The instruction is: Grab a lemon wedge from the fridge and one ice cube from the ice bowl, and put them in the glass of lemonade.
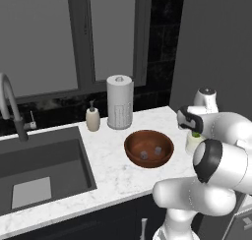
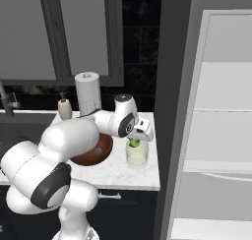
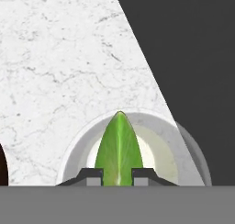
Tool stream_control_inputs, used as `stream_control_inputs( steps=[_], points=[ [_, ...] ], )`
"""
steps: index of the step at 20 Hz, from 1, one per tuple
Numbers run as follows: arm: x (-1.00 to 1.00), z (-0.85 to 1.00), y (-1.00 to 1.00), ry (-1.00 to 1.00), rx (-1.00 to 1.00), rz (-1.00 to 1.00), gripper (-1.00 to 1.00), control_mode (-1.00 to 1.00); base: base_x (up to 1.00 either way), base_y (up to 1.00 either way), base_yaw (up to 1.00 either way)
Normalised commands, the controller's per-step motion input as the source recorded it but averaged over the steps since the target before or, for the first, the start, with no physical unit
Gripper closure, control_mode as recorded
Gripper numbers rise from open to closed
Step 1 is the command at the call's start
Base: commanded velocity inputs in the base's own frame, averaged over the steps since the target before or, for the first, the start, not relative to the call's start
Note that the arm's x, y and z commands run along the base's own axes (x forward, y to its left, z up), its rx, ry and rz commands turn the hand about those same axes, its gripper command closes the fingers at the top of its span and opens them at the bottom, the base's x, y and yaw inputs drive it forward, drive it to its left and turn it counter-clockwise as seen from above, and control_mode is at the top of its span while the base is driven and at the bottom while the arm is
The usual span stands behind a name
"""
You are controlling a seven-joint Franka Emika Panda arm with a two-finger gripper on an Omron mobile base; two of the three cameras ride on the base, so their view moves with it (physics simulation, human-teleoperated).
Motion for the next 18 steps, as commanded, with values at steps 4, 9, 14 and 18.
stream_control_inputs(
  steps=[4, 9, 14, 18],
  points=[
    [0.0, 0.0, 0.0, -0.04, 0.0, 0.0, 1.0, -1.0, 0.0, 0.0, 0.0],
    [0.11, -0.02, -0.06, -0.01, 0.0, 0.0, 1.0, -1.0, 0.0, 0.0, 0.0],
    [0.05, 0.0, -0.03, 0.0, 0.0, 0.0, 1.0, -1.0, 0.0, 0.0, 0.0],
    [0.0, 0.0, 0.0, 0.0, 0.0, 0.0, -1.0, -1.0, 0.0, 0.0, 0.0]
  ],
)
